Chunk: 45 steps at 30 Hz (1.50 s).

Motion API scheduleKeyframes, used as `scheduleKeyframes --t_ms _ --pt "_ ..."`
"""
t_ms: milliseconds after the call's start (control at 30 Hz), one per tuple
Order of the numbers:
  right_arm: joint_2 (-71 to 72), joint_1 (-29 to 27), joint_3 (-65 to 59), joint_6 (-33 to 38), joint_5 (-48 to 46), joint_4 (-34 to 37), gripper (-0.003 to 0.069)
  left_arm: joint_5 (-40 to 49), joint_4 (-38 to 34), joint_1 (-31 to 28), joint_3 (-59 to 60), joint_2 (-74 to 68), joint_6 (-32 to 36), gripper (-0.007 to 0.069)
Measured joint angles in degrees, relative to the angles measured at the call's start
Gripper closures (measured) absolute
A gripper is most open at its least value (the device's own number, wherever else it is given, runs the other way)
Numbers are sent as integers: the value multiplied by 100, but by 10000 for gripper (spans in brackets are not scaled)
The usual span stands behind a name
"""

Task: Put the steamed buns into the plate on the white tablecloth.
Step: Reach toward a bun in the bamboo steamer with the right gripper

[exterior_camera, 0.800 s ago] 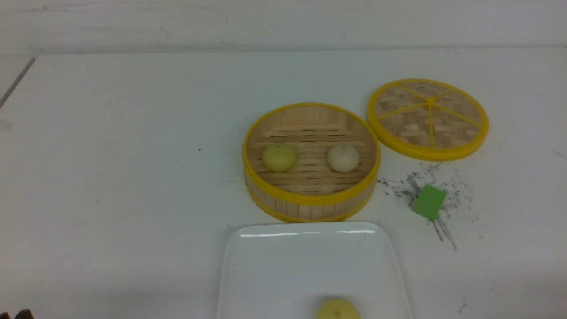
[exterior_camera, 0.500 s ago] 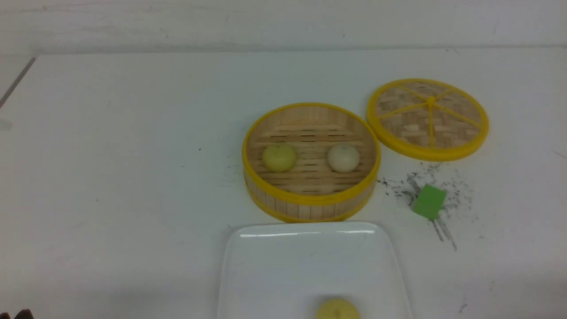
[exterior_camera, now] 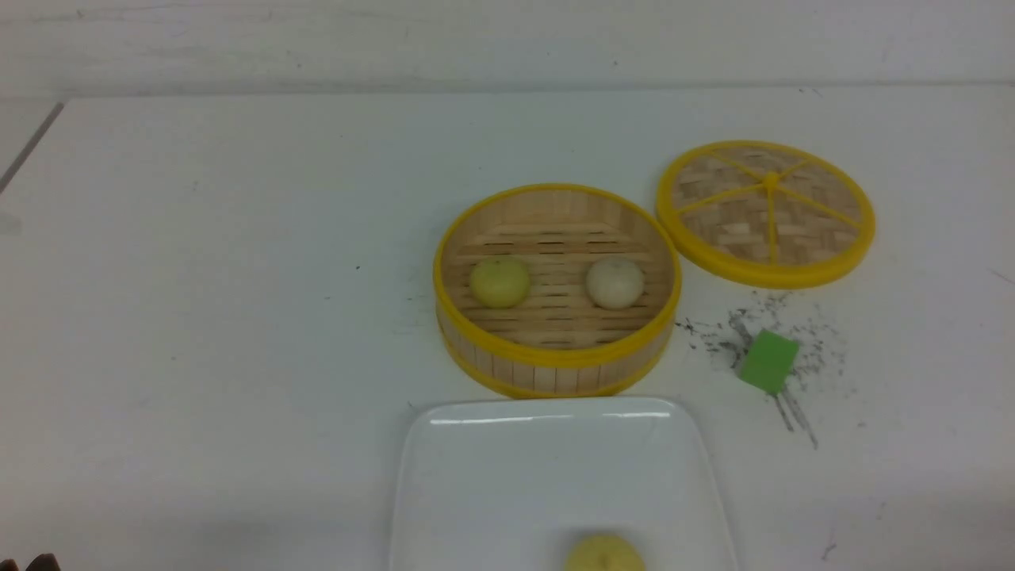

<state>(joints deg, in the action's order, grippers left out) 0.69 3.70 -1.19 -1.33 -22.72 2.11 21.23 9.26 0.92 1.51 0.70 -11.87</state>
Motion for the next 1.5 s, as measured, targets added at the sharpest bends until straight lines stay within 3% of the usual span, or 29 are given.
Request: scheduleKeyframes --t_ms 733,867,933,1033,1100,1400,1500 --pt "0 0 0 0 0 -210 419 0 -77 0 0 0 -66 425" --pt "0 0 0 -204 45 157 419 -6 -1224 0 0 0 -811 422" --pt "0 0 -20 -932 110 1172 419 35 -2638 0 0 0 -1879 416" --pt "0 0 -25 -1542 173 2247 419 73 -3833 0 11 0 -2729 411" --pt "0 0 -25 -1698 234 2594 419 -17 -4295 0 11 0 -3006 410" --pt "0 0 -25 -1763 334 2894 420 -786 -4752 0 11 0 -3156 407" --pt "0 0 58 -1768 423 2889 449 -930 -4804 0 -25 0 -2905 406"
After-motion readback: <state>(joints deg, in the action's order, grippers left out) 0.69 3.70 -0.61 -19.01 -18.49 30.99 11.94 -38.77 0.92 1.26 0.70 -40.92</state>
